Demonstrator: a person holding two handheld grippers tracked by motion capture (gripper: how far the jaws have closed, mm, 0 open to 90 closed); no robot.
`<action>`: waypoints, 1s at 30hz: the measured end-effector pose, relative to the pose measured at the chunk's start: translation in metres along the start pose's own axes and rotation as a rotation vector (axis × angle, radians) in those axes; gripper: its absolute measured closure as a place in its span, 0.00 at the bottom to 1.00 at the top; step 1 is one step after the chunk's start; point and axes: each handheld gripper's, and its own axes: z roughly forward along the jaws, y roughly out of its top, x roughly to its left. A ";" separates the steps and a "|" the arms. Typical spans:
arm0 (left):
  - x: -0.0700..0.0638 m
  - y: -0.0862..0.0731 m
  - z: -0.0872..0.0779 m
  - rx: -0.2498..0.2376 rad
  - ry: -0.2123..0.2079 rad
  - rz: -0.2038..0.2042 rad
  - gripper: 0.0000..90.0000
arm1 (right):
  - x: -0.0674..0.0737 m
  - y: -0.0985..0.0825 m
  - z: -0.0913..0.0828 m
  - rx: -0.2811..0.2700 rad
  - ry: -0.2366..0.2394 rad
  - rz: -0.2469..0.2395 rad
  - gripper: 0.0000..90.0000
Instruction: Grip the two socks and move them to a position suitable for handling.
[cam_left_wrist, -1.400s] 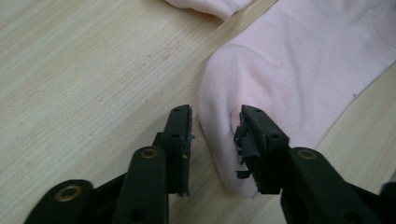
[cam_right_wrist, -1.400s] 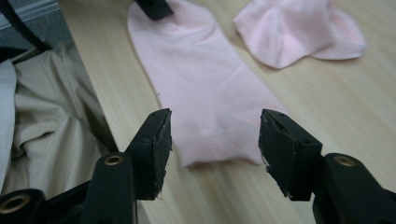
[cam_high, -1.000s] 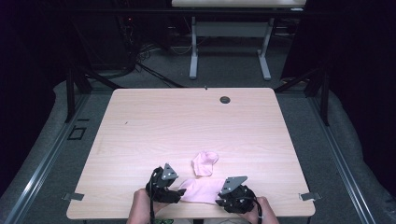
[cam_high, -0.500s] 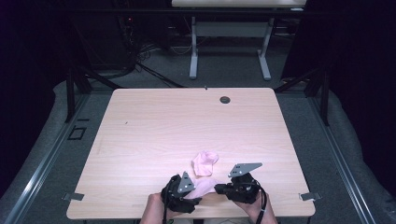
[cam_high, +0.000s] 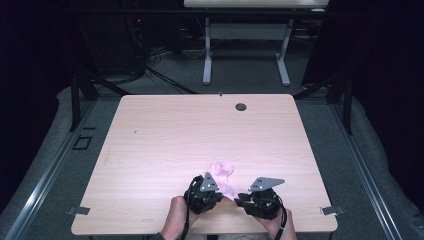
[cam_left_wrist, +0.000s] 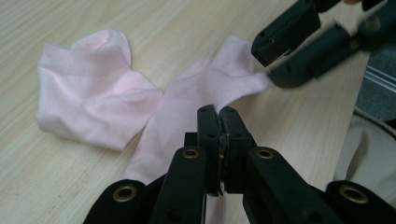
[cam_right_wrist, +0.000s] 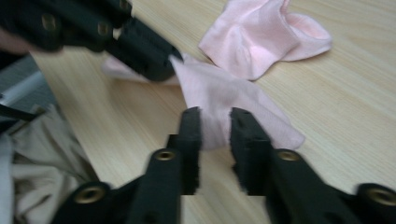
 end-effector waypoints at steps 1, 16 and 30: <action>0.001 0.002 -0.001 0.000 0.000 -0.011 0.98 | 0.003 -0.002 0.000 -0.009 -0.014 -0.013 0.64; 0.011 0.007 -0.012 -0.024 -0.049 -0.070 0.98 | 0.023 -0.005 0.003 -0.148 -0.219 -0.192 0.93; -0.009 -0.029 -0.020 -0.071 0.059 0.055 0.72 | 0.009 0.020 -0.023 -0.126 -0.094 -0.045 0.96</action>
